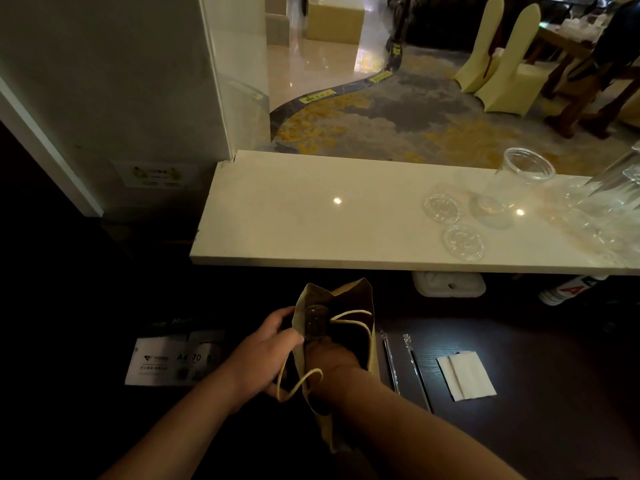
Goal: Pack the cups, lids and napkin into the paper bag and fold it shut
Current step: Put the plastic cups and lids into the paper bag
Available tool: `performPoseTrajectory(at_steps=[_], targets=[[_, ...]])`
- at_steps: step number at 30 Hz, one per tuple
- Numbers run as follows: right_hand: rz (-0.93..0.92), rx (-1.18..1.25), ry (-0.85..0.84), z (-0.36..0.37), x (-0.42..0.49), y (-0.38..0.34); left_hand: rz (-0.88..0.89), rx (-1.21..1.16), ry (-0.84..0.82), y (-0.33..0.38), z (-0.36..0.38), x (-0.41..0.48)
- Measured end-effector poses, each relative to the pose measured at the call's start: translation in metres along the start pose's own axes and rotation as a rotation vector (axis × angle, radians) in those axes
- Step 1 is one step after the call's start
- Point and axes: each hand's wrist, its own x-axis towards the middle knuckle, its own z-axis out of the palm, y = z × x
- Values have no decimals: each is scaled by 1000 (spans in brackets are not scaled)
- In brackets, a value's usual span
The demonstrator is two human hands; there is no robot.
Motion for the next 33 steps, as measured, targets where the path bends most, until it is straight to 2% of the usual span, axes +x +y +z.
performPoseTrajectory(at_steps=[9, 12, 16, 19, 22, 26, 29, 33], targets=[[-67, -115, -24, -14, -17, 1, -31, -54, 16, 3, -1, -2], [-157, -93, 16, -37, -39, 8, -33, -90, 26, 4, -5, 1], [-295, 58, 196, -75, -93, 16, 7, -43, 51, 5, -8, 8], [-346, 283, 394, -97, -141, 31, 26, -10, 65, 4, -9, 12], [-256, 464, 575, -109, -162, 65, 27, 13, 82, 5, -8, 13], [-30, 595, 670, -97, -133, 120, 19, 19, 103, 6, -7, 13], [125, 563, 627, -65, -90, 158, 8, -15, 107, 5, -6, 13], [283, 401, 445, -10, -42, 180, 6, -67, 96, 2, -3, 15]])
